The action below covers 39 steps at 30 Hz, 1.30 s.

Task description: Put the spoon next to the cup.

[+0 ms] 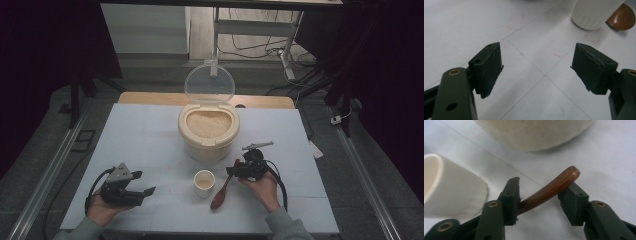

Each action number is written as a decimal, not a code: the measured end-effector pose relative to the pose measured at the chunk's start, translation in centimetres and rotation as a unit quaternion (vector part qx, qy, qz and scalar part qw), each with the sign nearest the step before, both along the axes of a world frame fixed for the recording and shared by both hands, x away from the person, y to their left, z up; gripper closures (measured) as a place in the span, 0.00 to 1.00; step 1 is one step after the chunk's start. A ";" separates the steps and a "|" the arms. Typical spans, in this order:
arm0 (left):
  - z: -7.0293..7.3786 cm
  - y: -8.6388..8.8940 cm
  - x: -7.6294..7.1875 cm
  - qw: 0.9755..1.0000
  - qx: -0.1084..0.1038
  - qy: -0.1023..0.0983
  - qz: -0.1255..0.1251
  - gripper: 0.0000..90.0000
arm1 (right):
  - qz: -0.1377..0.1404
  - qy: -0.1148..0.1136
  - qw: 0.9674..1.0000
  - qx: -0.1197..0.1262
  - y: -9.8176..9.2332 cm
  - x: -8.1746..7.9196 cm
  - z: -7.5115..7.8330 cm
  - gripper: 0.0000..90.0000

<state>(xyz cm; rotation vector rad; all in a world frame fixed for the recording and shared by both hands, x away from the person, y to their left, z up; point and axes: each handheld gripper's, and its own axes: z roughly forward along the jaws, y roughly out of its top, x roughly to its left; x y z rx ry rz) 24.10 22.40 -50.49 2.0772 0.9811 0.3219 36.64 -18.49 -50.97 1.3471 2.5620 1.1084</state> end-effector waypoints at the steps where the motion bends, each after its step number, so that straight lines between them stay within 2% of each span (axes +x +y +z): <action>1: 0.0 0.0 0.0 1.000 0.000 0.000 0.000 0.26 | -0.001 -0.001 1.000 -0.011 0.1 0.0 -0.1 0.53; 5: 0.0 0.0 0.0 1.000 0.000 0.000 -0.001 0.26 | -0.009 -0.002 1.000 -0.028 0.5 0.0 -0.4 0.50; 10: 0.0 0.0 0.0 1.000 -0.001 0.000 0.000 0.26 | -0.021 -0.005 0.999 -0.034 0.5 0.0 -0.5 0.45; 18: 0.0 0.0 0.0 1.000 -0.001 0.000 0.000 0.26 | -0.041 -0.029 0.998 -0.031 -0.1 -0.1 0.1 0.37; 21: 0.0 0.0 0.0 1.000 -0.002 0.000 0.000 0.26 | -0.055 -0.049 0.997 -0.024 -0.7 -0.2 0.6 0.36; 25: 0.1 0.1 0.0 1.000 -0.002 -0.001 0.001 0.26 | -0.036 -0.079 0.996 -0.005 -1.7 -0.8 1.5 0.41; 28: 0.1 0.1 -0.1 1.000 -0.002 -0.002 0.001 0.26 | -0.008 -0.104 0.994 0.017 -2.7 -1.6 2.2 0.41; 32: 0.1 0.1 -0.1 1.000 -0.004 -0.003 0.005 0.26 | 0.020 -0.139 0.989 0.040 -4.7 -3.3 2.9 0.43; 35: 0.1 0.1 -0.1 1.000 -0.006 -0.002 0.006 0.25 | 0.030 -0.166 0.985 0.041 -6.4 -4.4 3.3 0.44; 39: 0.2 0.1 -0.1 1.000 -0.007 -0.001 0.012 0.24 | 0.037 -0.187 0.981 0.041 -8.7 -5.6 3.4 0.44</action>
